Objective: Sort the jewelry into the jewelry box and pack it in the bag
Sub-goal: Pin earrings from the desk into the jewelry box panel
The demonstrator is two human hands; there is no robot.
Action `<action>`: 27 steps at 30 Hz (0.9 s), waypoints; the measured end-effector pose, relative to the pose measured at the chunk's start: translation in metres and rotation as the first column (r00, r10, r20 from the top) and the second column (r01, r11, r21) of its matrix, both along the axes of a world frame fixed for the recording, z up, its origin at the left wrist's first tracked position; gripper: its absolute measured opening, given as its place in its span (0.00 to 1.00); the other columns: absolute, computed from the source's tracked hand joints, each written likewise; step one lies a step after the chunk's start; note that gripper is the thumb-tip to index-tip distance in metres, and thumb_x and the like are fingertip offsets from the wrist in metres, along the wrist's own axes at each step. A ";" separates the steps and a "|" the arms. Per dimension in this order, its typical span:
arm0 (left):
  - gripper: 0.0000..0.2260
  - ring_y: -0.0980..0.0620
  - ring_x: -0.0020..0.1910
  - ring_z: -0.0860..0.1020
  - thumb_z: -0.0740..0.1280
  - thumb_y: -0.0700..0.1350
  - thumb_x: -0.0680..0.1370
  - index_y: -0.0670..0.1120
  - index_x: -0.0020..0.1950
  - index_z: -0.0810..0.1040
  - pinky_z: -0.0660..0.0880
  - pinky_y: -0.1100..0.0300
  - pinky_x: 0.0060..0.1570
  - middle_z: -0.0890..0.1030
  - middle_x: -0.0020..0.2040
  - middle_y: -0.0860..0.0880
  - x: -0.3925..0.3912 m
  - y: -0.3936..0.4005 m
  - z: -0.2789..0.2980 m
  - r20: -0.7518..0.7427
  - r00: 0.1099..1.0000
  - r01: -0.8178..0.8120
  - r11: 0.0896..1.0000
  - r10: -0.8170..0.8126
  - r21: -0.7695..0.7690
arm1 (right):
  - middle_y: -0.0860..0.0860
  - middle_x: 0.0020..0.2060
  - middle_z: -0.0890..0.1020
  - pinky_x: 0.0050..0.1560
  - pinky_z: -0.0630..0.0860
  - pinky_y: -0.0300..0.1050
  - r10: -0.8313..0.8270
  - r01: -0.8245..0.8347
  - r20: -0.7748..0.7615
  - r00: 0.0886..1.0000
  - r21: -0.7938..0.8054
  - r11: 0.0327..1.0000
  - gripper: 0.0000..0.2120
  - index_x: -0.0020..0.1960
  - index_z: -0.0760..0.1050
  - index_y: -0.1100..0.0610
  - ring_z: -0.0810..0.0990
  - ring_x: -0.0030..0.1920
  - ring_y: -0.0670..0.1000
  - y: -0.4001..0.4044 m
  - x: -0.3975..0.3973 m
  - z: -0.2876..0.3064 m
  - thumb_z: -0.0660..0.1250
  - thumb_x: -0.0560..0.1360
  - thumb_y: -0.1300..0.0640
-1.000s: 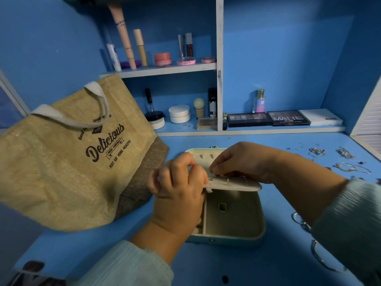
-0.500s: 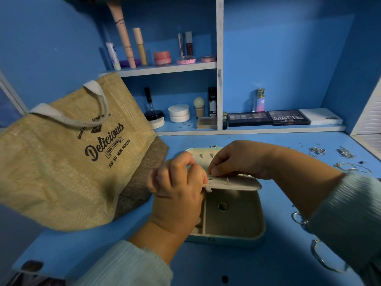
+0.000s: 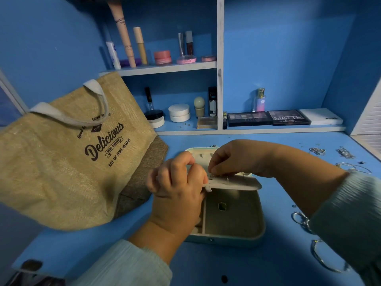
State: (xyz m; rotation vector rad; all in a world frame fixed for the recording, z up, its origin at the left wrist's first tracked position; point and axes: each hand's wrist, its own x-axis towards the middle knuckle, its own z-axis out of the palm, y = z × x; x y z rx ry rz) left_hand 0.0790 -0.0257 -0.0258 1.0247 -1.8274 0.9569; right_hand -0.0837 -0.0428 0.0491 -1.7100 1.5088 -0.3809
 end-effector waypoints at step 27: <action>0.03 0.46 0.47 0.65 0.61 0.46 0.69 0.50 0.41 0.69 0.61 0.49 0.49 0.66 0.52 0.48 0.001 -0.003 0.004 0.049 0.999 0.016 0.999 -0.018 0.046 | 0.44 0.50 0.79 0.43 0.69 0.32 -0.135 0.075 -0.366 0.921 -0.174 0.982 0.13 0.54 0.80 0.47 0.74 0.41 0.42 0.016 -0.053 -0.028 0.61 0.78 0.60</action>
